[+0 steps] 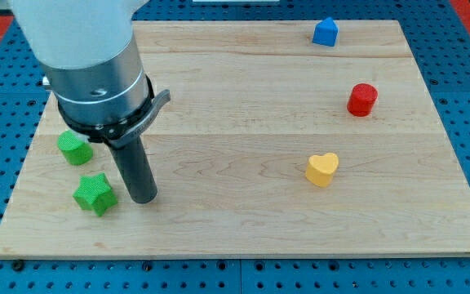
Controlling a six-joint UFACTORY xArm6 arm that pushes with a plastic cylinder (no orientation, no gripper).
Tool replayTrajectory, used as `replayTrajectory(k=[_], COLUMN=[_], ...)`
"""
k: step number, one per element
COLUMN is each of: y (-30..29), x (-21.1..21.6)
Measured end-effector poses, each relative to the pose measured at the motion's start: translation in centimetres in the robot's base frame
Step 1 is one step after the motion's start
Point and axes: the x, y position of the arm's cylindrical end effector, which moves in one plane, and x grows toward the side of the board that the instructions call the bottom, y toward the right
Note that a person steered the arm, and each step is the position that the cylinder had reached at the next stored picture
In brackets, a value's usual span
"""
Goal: Place the green star vertically below the green circle
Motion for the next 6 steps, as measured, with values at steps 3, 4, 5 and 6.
replayTrajectory(k=[3, 4, 5, 6], y=[1.9, 14.4, 25.5, 29.6], x=[-2.2, -6.6, -9.6, -7.5])
